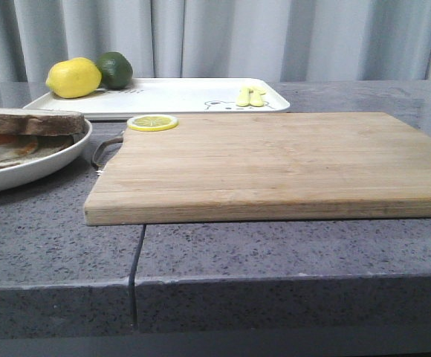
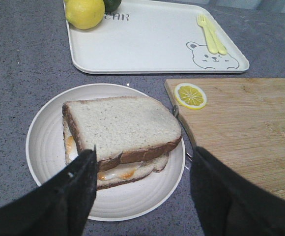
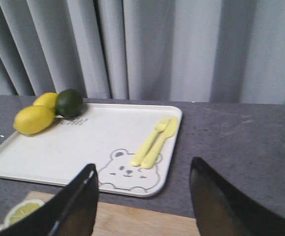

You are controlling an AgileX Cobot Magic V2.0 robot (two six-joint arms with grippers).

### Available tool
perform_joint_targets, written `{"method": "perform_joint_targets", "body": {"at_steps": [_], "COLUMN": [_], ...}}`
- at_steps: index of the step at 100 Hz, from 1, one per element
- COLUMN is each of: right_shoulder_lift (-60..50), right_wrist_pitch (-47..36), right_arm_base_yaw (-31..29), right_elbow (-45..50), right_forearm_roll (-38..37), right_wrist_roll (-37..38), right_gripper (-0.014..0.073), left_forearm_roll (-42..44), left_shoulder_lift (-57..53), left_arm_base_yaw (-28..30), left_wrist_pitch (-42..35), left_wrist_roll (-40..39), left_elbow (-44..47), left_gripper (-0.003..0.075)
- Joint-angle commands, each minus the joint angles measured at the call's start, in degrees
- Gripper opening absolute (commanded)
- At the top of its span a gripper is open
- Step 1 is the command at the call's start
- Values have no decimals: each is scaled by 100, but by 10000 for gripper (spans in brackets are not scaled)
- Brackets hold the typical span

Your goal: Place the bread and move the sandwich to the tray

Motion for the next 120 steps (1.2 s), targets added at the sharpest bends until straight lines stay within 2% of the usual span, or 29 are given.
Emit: {"method": "perform_joint_targets", "body": {"at_steps": [1,13,34,46,56,81,120], "right_shoulder_lift": [-489,-1120,-2074,-2543,-2876,-3549,-3576], "right_wrist_pitch": [38,77,160,254,366,551,540], "right_arm_base_yaw": [-320,-651,-1089,-1210,-1220,-1220,-1220], "right_elbow": [75,489,1275,1638,1859,2268,2301], "right_forearm_roll": [-589,-1377,-2936,-3854,-4428,-4634,-4634], "right_wrist_roll": [44,567,2178,3219,3696,3823,3823], "right_gripper": [426,426,426,426,426,424,424], "left_forearm_roll": [-150,-150,-150,-150,-150,-150,-150], "left_shoulder_lift": [30,30,30,30,30,30,30], "left_arm_base_yaw": [10,10,10,10,10,10,10], "left_wrist_pitch": [-343,-343,-343,-343,-343,-343,-343], "left_wrist_roll": [4,4,4,4,4,4,4], "left_elbow": [-199,-199,-199,-199,-199,-199,-199], "left_gripper": [386,386,386,386,386,386,386]}}
